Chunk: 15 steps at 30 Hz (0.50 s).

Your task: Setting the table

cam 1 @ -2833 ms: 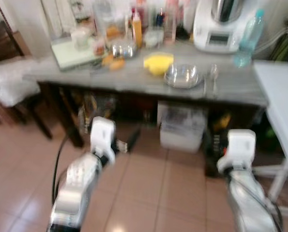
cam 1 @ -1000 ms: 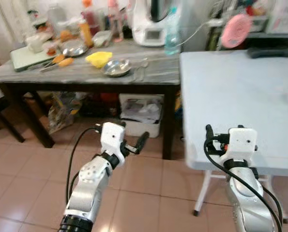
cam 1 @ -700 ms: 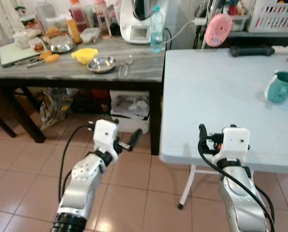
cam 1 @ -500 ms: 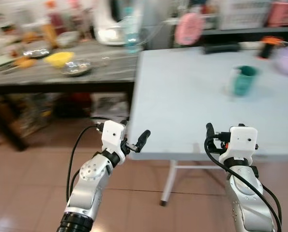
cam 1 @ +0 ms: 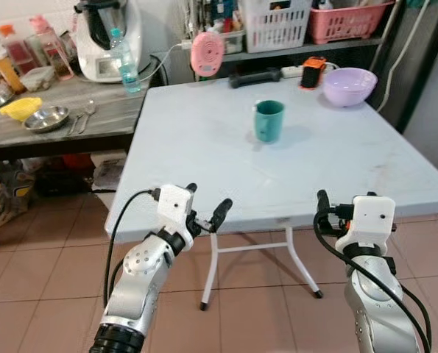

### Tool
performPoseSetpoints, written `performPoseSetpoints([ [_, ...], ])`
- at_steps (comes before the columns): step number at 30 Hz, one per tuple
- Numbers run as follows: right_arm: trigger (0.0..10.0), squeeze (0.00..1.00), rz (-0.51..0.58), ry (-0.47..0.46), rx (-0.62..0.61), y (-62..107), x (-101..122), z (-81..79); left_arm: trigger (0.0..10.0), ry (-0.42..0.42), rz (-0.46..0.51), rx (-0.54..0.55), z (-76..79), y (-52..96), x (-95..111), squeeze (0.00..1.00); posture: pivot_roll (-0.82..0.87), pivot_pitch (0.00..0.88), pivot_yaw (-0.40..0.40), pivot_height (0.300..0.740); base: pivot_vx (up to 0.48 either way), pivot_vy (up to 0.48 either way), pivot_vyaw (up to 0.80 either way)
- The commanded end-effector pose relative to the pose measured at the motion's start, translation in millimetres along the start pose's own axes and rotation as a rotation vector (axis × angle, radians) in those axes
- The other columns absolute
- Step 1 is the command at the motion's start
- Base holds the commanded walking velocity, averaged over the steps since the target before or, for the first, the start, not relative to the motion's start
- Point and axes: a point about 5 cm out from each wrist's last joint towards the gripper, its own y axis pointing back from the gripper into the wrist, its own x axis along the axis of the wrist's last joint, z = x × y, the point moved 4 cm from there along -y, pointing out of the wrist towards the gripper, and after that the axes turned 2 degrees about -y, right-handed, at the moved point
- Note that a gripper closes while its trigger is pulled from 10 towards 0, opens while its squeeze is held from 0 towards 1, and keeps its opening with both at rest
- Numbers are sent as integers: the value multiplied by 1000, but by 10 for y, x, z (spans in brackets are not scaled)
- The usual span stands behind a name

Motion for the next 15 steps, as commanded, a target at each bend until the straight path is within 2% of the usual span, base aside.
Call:
performPoseSetpoints([
  [1, 10000, 0, 13, -12, 29, -5, 40, -91, 10000, -8, -3, 13, -79, 36, 5, 0, -114, 0, 93, 740, 0, 0, 0],
  [4, 10000, 0, 13, -13, 33, -2, 39, -97, 10000, 11, -5, -4, -62, 40, -2, 0, -116, 0, 91, 740, 0, 0, 0],
  [15, 10000, 0, 15, -19, 44, -4, 40, -128, 10000, 28, 0, -30, -31, 54, -7, 0, -113, 0, 94, 740, 283, 0, 0],
])
